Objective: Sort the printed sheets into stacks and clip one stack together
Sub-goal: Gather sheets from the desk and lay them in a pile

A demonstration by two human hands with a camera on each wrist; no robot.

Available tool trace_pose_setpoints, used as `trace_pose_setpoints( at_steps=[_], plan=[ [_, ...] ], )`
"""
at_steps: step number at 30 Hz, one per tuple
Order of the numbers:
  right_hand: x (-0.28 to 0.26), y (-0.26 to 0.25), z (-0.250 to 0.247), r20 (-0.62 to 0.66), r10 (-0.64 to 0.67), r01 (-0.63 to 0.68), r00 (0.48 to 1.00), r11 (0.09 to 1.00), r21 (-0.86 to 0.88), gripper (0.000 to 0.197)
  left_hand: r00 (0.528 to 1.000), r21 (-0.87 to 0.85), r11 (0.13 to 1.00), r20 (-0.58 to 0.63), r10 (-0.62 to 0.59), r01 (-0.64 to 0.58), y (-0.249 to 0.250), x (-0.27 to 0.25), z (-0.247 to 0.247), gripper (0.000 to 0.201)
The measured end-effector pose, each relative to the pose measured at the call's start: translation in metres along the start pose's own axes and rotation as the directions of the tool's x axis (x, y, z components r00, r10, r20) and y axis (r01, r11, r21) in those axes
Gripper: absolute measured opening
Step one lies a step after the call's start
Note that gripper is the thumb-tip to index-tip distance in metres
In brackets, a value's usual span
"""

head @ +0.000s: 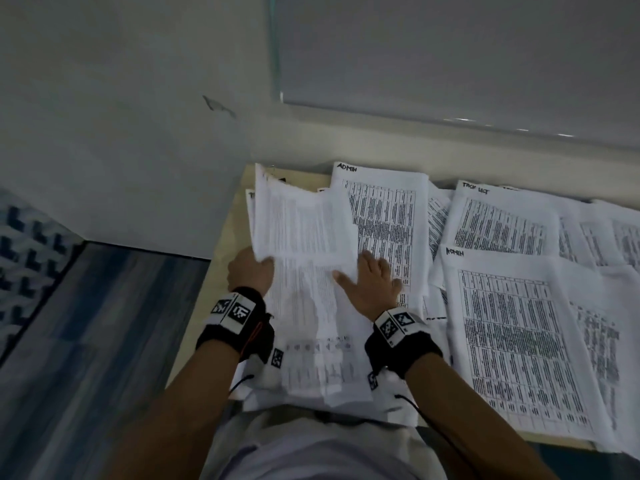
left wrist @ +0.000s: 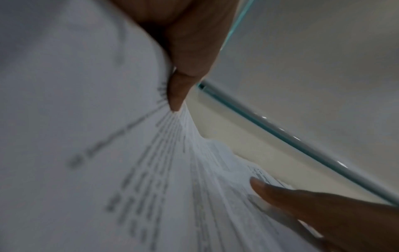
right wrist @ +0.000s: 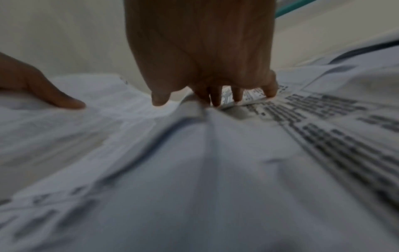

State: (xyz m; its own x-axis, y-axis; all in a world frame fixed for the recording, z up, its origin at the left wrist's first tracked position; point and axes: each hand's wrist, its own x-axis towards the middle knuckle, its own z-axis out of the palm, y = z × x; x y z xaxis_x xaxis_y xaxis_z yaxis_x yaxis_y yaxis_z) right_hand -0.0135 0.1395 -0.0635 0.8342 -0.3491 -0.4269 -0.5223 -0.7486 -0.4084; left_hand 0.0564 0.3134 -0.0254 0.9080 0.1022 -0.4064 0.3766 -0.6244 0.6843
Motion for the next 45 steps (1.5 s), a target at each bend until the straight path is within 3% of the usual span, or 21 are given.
trace_pose_setpoints(
  at_steps=[2, 4, 7, 9, 10, 12, 14, 16, 18, 20, 22, 24, 27, 29, 31, 35, 36, 38, 39, 41, 45],
  plan=[
    [0.0, 0.006, -0.001, -0.005, -0.007, 0.007, 1.0, 1.0, -0.002, 0.076, 0.987, 0.079, 0.988, -0.082, 0.136, -0.13, 0.018, -0.006, -0.016, 0.037],
    [-0.001, 0.008, -0.003, 0.024, -0.012, 0.012, 1.0, 1.0, -0.013, 0.078, 0.944, 0.149, 0.956, -0.183, 0.276, -0.251, 0.042, -0.012, -0.038, 0.038],
    [-0.005, 0.008, -0.011, 0.086, -0.028, 0.027, 0.996, 1.0, 0.004, 0.088, 0.79, 0.172, 0.837, -0.279, 0.547, -0.519, 0.083, -0.029, -0.075, 0.036],
    [-0.013, 0.002, -0.035, 0.127, -0.128, 0.085, 0.984, 0.949, 0.302, 0.09, 0.668, 0.143, 0.736, -0.334, 0.665, -0.661, 0.109, -0.043, -0.095, 0.032],
    [-0.02, -0.005, -0.052, 0.115, -0.193, 0.11, 0.974, 0.856, 0.506, 0.087, 0.624, 0.123, 0.697, -0.357, 0.695, -0.706, 0.12, -0.049, -0.103, 0.029],
    [-0.032, -0.025, -0.096, -0.092, -0.288, 0.249, 0.953, 0.575, 0.78, 0.064, 0.575, 0.008, 0.616, -0.347, 0.741, -0.788, 0.14, -0.059, -0.115, 0.02],
    [-0.041, -0.044, -0.146, -0.437, -0.284, 0.514, 0.854, 0.324, 0.794, 0.042, 0.541, -0.199, 0.503, -0.337, 0.77, -0.841, 0.155, -0.07, -0.12, 0.016],
    [-0.056, -0.058, -0.185, -0.669, -0.195, 0.697, 0.717, 0.208, 0.686, 0.038, 0.503, -0.398, 0.357, -0.365, 0.783, -0.845, 0.164, -0.081, -0.122, 0.014],
    [-0.07, -0.059, -0.206, -0.775, -0.168, 0.792, 0.609, 0.191, 0.58, 0.032, 0.484, -0.513, 0.247, -0.401, 0.778, -0.822, 0.169, -0.085, -0.122, 0.016],
    [-0.083, -0.054, -0.208, -0.801, -0.184, 0.82, 0.569, 0.2, 0.537, 0.028, 0.529, -0.605, 0.232, -0.373, 0.763, -0.761, 0.163, -0.079, -0.114, 0.011],
    [-0.085, -0.046, -0.19, -0.777, -0.168, 0.791, 0.606, 0.226, 0.568, 0.03, 0.624, -0.68, 0.306, -0.283, 0.728, -0.666, 0.15, -0.07, -0.098, 0.034],
    [-0.082, -0.032, -0.16, -0.715, -0.11, 0.715, 0.69, 0.255, 0.651, 0.035, 0.718, -0.733, 0.383, -0.202, 0.666, -0.562, 0.128, -0.054, -0.077, 0.057],
    [-0.073, -0.014, -0.112, -0.535, 0.025, 0.496, 0.844, 0.341, 0.799, 0.05, 0.8, -0.753, 0.519, -0.017, 0.6, -0.405, 0.092, -0.036, -0.048, 0.071],
    [-0.065, -0.007, -0.087, -0.443, 0.071, 0.374, 0.894, 0.427, 0.823, 0.053, 0.813, -0.684, 0.648, 0.139, 0.566, -0.334, 0.075, -0.031, -0.032, 0.058],
    [-0.056, -0.003, -0.074, -0.432, 0.088, 0.327, 0.898, 0.522, 0.787, 0.045, 0.839, -0.605, 0.742, 0.212, 0.501, -0.29, 0.068, -0.028, -0.02, 0.031],
    [-0.024, 0.014, -0.084, -0.515, 0.223, 0.27, 0.827, 0.647, 0.713, 0.032, 0.923, -0.435, 0.852, 0.106, 0.371, -0.292, 0.059, -0.004, -0.009, 0.011],
    [-0.014, 0.02, -0.089, -0.517, 0.262, 0.226, 0.815, 0.678, 0.7, 0.032, 0.949, -0.338, 0.903, 0.074, 0.305, -0.264, 0.053, 0.005, -0.008, 0.016],
    [0.006, 0.034, -0.096, -0.475, 0.326, 0.093, 0.818, 0.739, 0.667, 0.034, 0.992, 0.021, 0.994, 0.08, 0.101, -0.103, 0.037, 0.021, -0.005, 0.051],
    [0.014, 0.04, -0.098, -0.44, 0.341, 0.011, 0.831, 0.78, 0.626, 0.035, 0.996, 0.196, 0.98, 0.089, 0.0, -0.018, 0.03, 0.022, -0.004, 0.065],
    [0.025, 0.046, -0.097, -0.367, 0.335, -0.105, 0.868, 0.846, 0.523, 0.035, 0.989, 0.375, 0.925, 0.105, -0.104, 0.057, 0.016, 0.02, 0.001, 0.072],
    [0.025, 0.036, -0.087, -0.289, 0.295, -0.135, 0.911, 0.873, 0.468, 0.035, 0.976, 0.37, 0.929, 0.21, -0.065, -0.018, 0.012, 0.004, 0.021, 0.049]
  ],
)
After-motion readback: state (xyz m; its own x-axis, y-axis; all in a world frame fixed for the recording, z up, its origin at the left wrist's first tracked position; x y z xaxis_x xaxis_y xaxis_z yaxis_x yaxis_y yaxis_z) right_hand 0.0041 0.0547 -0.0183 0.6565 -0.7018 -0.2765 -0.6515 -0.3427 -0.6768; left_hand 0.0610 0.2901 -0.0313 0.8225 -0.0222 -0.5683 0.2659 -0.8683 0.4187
